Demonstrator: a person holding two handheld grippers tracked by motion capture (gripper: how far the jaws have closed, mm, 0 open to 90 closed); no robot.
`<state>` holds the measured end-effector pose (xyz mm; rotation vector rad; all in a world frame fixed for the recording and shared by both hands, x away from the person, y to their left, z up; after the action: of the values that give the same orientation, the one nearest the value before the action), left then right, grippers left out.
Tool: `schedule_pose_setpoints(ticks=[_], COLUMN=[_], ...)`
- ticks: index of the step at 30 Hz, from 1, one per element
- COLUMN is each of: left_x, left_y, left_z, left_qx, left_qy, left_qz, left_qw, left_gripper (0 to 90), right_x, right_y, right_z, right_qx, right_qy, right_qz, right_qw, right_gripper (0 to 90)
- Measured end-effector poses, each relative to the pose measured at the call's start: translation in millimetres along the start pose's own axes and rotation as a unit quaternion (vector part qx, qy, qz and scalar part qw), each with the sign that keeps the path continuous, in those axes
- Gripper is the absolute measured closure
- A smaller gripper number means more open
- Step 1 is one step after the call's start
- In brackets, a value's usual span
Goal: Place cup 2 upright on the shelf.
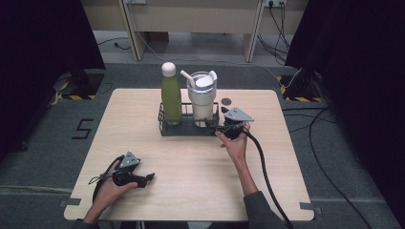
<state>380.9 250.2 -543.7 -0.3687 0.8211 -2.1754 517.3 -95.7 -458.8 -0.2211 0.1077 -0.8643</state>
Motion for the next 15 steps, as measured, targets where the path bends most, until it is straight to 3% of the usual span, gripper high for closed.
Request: schedule_pose_setpoints(ticks=[15], left_x=[0.0], left_y=[0.0], left_z=[0.0], left_qx=[0.0], left_qy=[0.0], left_qz=[0.0], left_qw=[1.0], left_gripper=[12.9], right_x=[-2.0], right_y=[-47.6], right_z=[-16.3], right_qx=[-0.006], right_qy=[0.002], right_qz=[-0.006], right_qw=[1.0], right_gripper=[15.0])
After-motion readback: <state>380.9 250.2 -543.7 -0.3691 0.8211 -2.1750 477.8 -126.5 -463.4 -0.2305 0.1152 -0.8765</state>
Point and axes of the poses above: each handheld gripper's, and its own axes: y roughly forward along the jaws, z roughly out of its top, x roughly to its right, the point moved 3 cm from there along y, roughly forward along the jaws, and after that the axes turned 2 degrees about y, right-handed, at the moved point
